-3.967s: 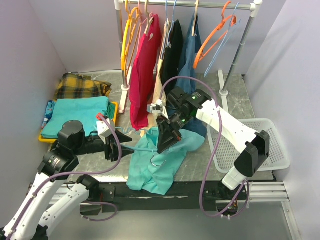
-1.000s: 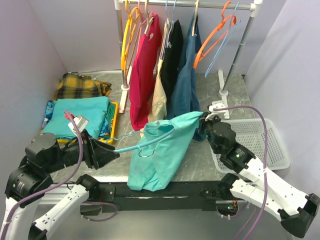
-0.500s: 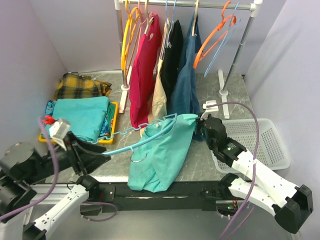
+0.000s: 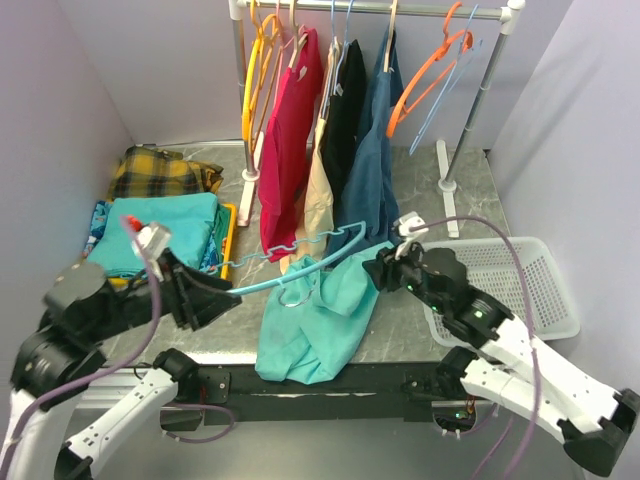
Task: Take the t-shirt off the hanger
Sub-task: Remove the T-shirt from the hanger, then place the hanger at the clothesline.
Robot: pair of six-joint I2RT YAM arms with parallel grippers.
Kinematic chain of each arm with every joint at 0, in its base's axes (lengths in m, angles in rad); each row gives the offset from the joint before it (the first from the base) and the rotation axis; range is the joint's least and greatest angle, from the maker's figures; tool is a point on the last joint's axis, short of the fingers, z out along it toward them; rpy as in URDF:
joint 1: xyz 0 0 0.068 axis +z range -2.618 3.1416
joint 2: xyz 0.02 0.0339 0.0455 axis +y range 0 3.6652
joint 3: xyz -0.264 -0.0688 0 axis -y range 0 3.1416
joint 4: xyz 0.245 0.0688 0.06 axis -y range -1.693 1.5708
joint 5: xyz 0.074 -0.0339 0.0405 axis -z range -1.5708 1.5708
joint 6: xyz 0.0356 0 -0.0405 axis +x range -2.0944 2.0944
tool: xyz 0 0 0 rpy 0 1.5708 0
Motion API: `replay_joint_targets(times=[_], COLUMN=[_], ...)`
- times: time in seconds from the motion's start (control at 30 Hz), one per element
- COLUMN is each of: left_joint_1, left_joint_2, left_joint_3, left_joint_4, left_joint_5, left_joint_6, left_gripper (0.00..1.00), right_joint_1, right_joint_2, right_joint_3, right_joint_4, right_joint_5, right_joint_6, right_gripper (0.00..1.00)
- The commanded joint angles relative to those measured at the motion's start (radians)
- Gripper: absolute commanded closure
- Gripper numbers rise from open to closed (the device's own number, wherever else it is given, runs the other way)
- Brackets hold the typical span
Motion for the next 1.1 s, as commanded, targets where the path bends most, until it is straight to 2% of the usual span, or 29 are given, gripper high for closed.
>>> replay_joint_targets(times=[0.0, 0.1, 0.23, 0.43, 0.57, 0.7, 0.87, 0.97, 1.0, 1.07], left_joint_1=[-0.002, 0.0, 0.0, -0.002, -0.002, -0.002, -0.002, -0.002, 0.0, -0.002], left_joint_2=[0.037, 0.065, 0.09, 0.109, 0.116, 0.113, 0.11, 0.113, 0.113, 0.116], left_joint_3=[-0.063, -0.08, -0.106, -0.118, -0.109, -0.103, -0.104, -0.104, -0.104, -0.106], left_joint_4=[0.199, 0.214, 0.243, 0.257, 0.231, 0.207, 0.191, 0.191, 0.19, 0.191], left_joint_5=[0.064, 0.054, 0.053, 0.066, 0.07, 0.07, 0.052, 0.057, 0.061, 0.075], left_joint_6=[-0.032, -0.025, -0.021, -0.023, -0.008, -0.002, 0.005, 0.009, 0.011, 0.02], left_gripper=[0.99, 0.99, 0.99, 0.99, 0.99, 0.99, 0.99, 0.99, 0.99, 0.99], right_joint_1=[0.043, 0.083, 0.233, 0.439, 0.56, 0.627, 0.687, 0.73, 0.737, 0.746], right_joint_2=[-0.108, -0.153, -0.13, 0.034, 0.083, 0.105, 0.091, 0.088, 0.089, 0.096], right_joint_3=[0.123, 0.191, 0.289, 0.387, 0.392, 0.352, 0.344, 0.358, 0.366, 0.373], right_joint_4=[-0.053, -0.107, -0.164, -0.245, -0.178, -0.08, -0.013, -0.035, -0.041, -0.061], right_joint_5=[-0.085, -0.151, -0.145, 0.113, 0.288, 0.51, 0.584, 0.618, 0.625, 0.624], right_joint_6=[-0.01, -0.043, -0.092, -0.224, -0.302, -0.401, -0.435, -0.44, -0.441, -0.446], right_gripper=[0.5, 0.5, 0.49, 0.48, 0.46, 0.41, 0.33, 0.27, 0.22, 0.21])
